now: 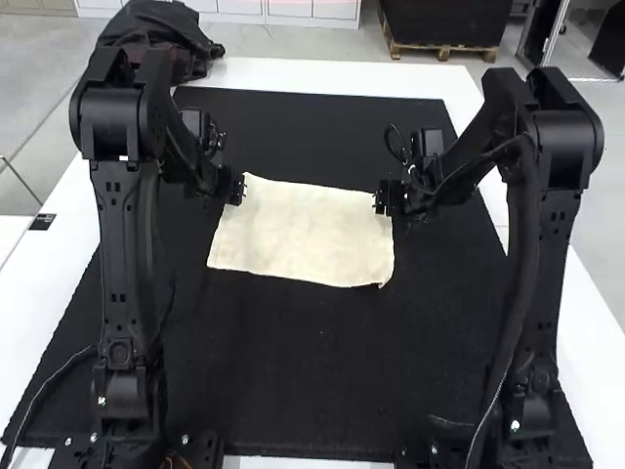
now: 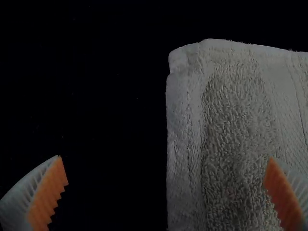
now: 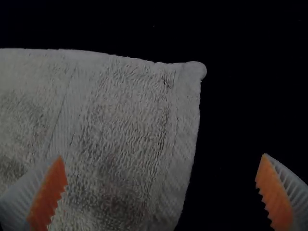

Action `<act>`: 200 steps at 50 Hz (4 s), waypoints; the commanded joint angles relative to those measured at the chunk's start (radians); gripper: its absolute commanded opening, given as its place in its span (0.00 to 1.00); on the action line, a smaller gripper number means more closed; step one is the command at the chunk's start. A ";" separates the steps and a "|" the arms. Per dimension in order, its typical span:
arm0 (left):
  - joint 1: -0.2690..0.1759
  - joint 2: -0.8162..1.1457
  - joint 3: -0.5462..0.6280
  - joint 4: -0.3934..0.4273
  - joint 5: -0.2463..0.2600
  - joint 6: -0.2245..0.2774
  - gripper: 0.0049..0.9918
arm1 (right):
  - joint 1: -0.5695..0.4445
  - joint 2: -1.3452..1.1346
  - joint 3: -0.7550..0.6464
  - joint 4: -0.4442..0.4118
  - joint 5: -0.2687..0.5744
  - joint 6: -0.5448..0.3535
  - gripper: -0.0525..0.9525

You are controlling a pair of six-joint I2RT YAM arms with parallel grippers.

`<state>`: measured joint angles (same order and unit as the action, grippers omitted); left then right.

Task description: Fold the towel.

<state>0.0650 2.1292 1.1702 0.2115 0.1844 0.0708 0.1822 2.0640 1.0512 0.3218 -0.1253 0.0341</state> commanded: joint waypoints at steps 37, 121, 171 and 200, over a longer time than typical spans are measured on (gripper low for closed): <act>-0.008 0.075 0.075 -0.006 0.007 0.009 0.97 | 0.030 0.120 0.112 -0.004 -0.010 -0.008 0.96; -0.004 -0.023 0.032 0.052 0.027 -0.017 0.02 | -0.046 -0.076 0.030 -0.007 -0.082 -0.042 0.03; -0.001 -0.215 -0.096 0.016 0.063 -0.032 0.02 | -0.043 -0.228 -0.034 -0.104 -0.169 0.007 0.03; 0.075 -0.333 -0.221 0.011 0.076 0.012 0.02 | -0.049 -0.349 -0.115 -0.164 -0.194 0.003 0.03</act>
<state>0.1211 1.8385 0.9565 0.2188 0.2527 0.0612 0.1482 1.7630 0.9447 0.1585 -0.3084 0.0341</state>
